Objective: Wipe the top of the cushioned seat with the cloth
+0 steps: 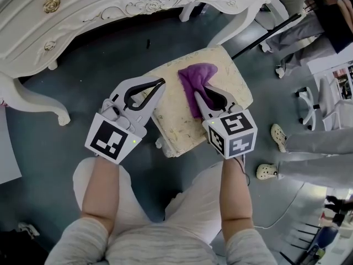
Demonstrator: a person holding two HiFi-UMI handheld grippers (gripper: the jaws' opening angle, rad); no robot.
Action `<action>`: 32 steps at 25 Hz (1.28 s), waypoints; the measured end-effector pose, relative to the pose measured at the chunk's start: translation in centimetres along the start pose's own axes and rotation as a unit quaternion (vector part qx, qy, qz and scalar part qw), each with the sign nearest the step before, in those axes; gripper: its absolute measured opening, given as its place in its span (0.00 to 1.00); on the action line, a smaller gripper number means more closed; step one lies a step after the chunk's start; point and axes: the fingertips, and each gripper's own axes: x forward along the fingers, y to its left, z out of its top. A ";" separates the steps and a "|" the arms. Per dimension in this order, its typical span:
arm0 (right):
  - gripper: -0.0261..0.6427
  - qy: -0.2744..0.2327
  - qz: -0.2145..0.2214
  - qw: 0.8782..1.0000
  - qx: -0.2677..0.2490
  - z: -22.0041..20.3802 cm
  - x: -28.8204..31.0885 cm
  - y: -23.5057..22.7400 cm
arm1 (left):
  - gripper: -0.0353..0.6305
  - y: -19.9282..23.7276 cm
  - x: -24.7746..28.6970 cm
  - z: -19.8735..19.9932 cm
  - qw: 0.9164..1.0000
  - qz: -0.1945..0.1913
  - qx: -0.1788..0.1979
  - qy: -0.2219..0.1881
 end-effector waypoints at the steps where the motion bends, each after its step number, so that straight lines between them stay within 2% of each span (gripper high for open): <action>1: 0.12 0.000 0.004 1.000 -0.002 0.1 0.0 0.4 | 0.07 0.0 0.0 0.0 1.000 0.000 0.000 -0.001; 22: 0.12 -0.010 0.089 0.995 -0.033 1.3 0.0 8.1 | 0.07 0.7 -0.5 0.2 1.000 0.009 -0.001 -0.006; 27: 0.12 -0.014 0.130 0.991 -0.038 1.7 -0.3 9.9 | 0.07 0.9 -0.7 0.2 1.000 0.013 -0.002 -0.005; 32: 0.12 -0.027 0.140 0.989 -0.041 2.4 -0.7 9.7 | 0.07 1.2 -0.9 0.2 1.000 0.018 -0.004 -0.006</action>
